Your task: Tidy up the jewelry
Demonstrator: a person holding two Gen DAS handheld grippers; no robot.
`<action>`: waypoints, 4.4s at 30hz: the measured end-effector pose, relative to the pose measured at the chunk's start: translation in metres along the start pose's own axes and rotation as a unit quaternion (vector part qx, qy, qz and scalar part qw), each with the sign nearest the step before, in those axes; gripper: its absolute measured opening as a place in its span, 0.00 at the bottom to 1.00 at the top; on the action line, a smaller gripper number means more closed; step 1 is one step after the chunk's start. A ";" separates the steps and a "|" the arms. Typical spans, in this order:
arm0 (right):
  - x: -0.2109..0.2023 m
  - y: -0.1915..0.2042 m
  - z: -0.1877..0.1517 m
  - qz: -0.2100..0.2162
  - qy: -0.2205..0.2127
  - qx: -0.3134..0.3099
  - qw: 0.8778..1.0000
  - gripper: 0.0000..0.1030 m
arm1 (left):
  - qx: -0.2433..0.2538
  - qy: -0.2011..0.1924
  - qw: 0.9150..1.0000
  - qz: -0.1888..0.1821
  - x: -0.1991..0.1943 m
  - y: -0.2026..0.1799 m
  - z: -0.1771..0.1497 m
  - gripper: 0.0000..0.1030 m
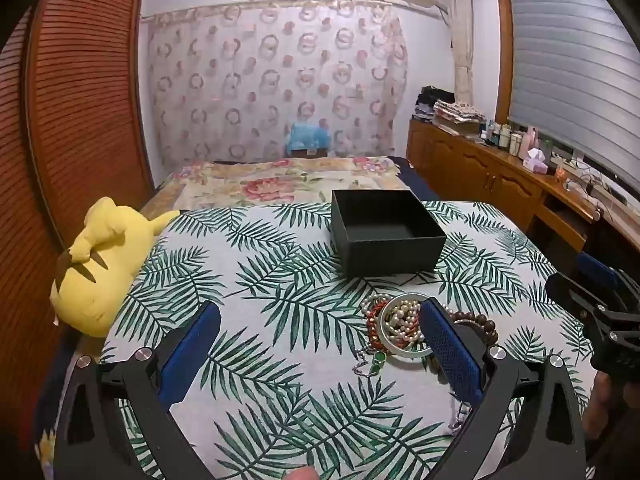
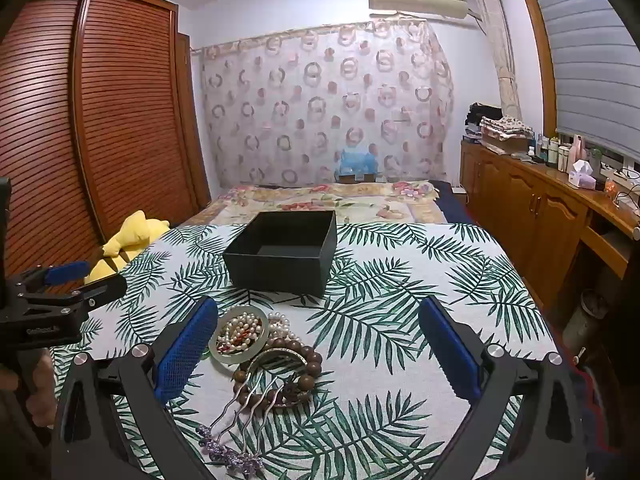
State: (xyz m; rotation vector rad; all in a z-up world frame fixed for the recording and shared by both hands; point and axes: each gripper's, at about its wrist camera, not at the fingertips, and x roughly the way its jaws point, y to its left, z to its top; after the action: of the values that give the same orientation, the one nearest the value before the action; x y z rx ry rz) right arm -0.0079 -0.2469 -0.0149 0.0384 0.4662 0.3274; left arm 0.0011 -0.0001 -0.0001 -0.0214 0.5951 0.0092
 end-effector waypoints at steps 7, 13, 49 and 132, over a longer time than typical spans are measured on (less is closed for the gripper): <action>-0.001 0.000 0.000 0.000 -0.001 0.001 1.000 0.98 | 0.001 0.002 1.000 0.005 0.012 -0.008 0.003 0.94; -0.001 0.000 0.001 0.001 -0.001 0.000 1.000 0.98 | 0.000 -0.010 1.000 0.000 -0.003 -0.001 -0.002 0.94; -0.001 0.001 0.000 0.002 -0.003 0.001 1.000 0.98 | 0.001 -0.011 1.000 0.000 -0.011 -0.001 0.001 0.94; 0.060 0.049 -0.073 0.110 0.196 -0.011 0.974 0.52 | 0.017 0.083 0.996 -0.039 0.029 0.015 -0.056 0.94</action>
State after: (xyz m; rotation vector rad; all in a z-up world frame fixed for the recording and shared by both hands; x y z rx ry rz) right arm -0.0046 -0.1845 -0.1005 0.0036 0.8522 0.5620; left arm -0.0069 0.0139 -0.0629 -0.0133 0.7611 -0.0796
